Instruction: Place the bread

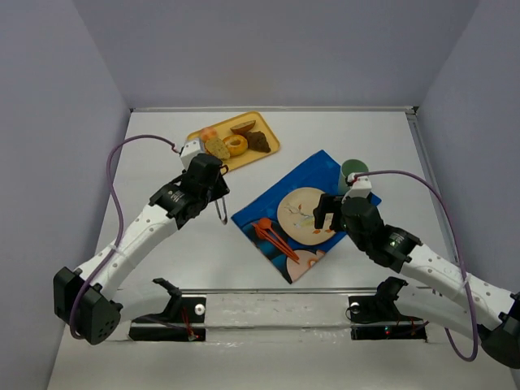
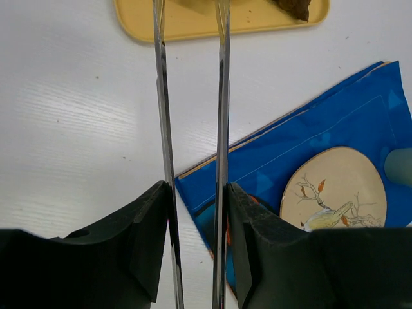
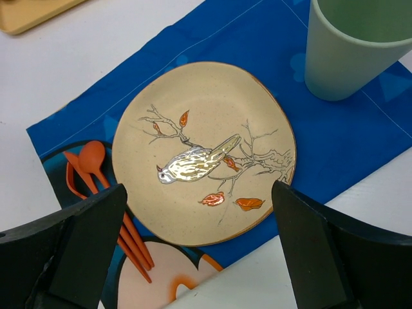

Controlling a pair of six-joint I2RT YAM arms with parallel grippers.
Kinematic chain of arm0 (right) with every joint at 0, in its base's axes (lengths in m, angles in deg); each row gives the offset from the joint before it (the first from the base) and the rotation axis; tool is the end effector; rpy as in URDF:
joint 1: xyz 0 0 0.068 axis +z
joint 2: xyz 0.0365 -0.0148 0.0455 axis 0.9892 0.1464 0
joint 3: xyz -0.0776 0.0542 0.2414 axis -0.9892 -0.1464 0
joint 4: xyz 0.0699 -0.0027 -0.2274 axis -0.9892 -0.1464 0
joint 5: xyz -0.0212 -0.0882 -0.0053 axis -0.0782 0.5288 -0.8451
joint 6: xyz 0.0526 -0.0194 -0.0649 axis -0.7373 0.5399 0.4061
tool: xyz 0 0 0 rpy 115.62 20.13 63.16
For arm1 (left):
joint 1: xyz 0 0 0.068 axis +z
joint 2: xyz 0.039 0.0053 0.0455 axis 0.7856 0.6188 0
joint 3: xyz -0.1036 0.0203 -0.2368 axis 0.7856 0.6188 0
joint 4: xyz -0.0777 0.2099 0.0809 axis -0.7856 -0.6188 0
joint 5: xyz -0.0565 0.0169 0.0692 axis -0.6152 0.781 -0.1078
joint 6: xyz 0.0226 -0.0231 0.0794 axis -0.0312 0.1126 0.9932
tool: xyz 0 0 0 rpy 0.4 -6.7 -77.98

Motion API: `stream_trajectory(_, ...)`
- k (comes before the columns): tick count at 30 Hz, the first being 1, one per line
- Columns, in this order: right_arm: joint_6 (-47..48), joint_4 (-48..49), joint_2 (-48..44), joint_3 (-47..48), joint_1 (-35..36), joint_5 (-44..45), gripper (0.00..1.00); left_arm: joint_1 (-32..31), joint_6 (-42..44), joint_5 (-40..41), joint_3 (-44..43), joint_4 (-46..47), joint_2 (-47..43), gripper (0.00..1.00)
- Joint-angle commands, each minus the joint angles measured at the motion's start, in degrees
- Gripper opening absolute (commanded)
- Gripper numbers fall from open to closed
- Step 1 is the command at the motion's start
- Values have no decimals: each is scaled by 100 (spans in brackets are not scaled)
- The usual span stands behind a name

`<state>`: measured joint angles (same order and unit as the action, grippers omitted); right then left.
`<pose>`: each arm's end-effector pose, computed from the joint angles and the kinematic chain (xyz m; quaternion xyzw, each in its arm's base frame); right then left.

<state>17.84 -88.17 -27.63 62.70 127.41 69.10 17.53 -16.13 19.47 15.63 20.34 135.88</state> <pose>0.1647 0.1177 0.2410 -0.0111 0.8489 0.1182 0.5151 0.2279 -0.1207 0.2871 -0.1484 0.8623 -0.1471 0.4612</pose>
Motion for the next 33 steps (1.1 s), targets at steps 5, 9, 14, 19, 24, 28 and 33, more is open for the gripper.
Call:
stream_trajectory(5, 149, 317, 68, 68, -3, 284, 100, 707, 780, -834, -727, 428, 821, 52)
stream_trajectory(9, 184, 317, 94, 112, -56, 328, 100, 1120, 938, -1475, -807, 700, 1015, 56)
stream_trajectory(14, 202, 317, 278, 174, -56, 346, 100, 1420, 974, -1802, -816, 1078, 1278, 59)
stream_trajectory(19, 219, 325, 498, 297, -108, 311, 100, 1701, 948, -2144, -842, 1350, 1577, 60)
stream_trajectory(24, 228, 317, 761, 384, -161, 188, 100, 1982, 930, -2812, -868, 1571, 1894, 60)
stream_trajectory(28, 211, 317, 955, 499, -267, 126, 100, 2061, 816, -2874, -904, 1553, 2078, 60)
stream_trajectory(33, 246, 343, 1043, 560, -372, 135, 100, 2149, 728, -3023, -728, 1834, 2114, 61)
